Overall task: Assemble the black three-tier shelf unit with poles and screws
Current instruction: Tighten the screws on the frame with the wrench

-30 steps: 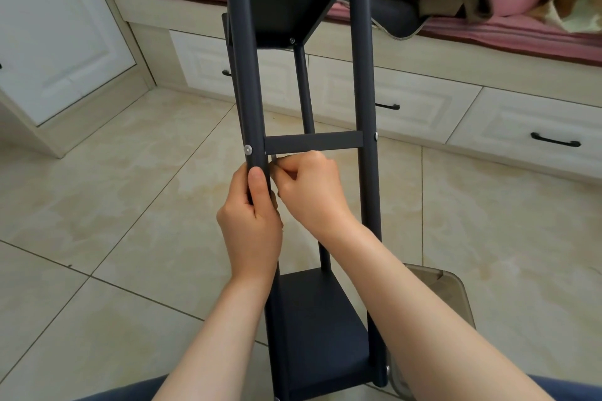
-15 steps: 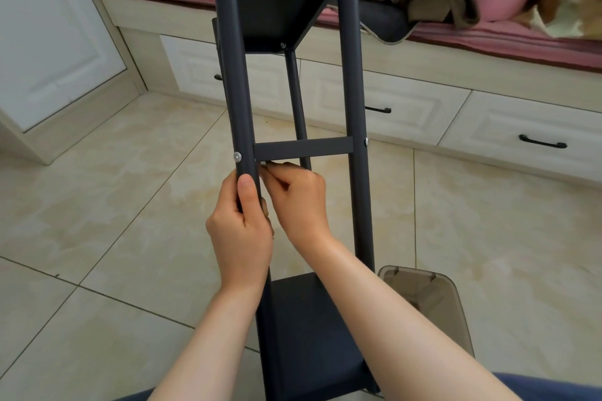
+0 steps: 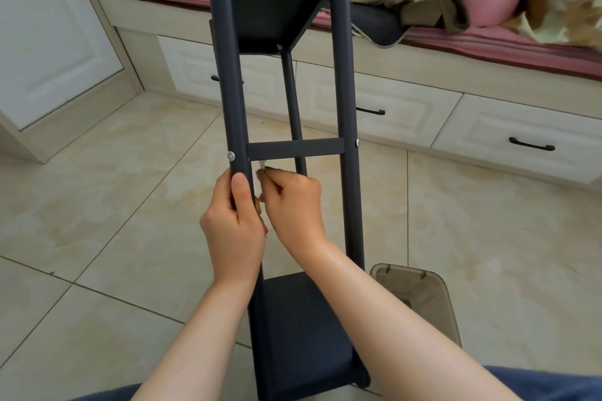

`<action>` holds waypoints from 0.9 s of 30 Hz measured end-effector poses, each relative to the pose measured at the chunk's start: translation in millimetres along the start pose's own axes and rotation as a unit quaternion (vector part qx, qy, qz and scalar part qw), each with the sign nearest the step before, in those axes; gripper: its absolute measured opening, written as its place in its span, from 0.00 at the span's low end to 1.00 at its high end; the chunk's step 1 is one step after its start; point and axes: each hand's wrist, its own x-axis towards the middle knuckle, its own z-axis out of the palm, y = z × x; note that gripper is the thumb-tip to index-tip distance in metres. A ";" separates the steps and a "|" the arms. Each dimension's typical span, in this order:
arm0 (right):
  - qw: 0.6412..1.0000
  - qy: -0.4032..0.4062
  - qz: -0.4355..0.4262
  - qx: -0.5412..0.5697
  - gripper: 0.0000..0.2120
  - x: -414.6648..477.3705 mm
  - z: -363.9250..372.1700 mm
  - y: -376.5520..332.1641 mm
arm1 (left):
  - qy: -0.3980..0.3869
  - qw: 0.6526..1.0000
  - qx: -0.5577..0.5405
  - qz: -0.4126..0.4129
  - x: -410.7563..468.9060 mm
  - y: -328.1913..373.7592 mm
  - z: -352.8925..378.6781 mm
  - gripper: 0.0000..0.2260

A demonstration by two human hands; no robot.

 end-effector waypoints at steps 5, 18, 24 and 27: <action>0.986 -0.125 0.026 -0.108 0.13 -20.9 -34.6 -16.4 | -0.014 1.000 0.001 -0.001 -3.3 2.8 -4.6 0.16; 0.970 -0.131 0.104 -0.176 0.09 -8.2 -159.0 -47.1 | -0.050 0.998 -0.011 -0.032 -15.7 10.0 -12.9 0.10; 0.983 -0.077 0.151 -0.077 0.05 11.6 -166.5 -46.9 | -0.055 0.997 -0.018 -0.051 -25.8 11.4 -17.7 0.07; 0.982 -0.087 0.163 -0.026 0.06 19.2 -166.0 -48.2 | -0.056 0.997 -0.013 -0.045 -29.4 7.9 -20.1 0.06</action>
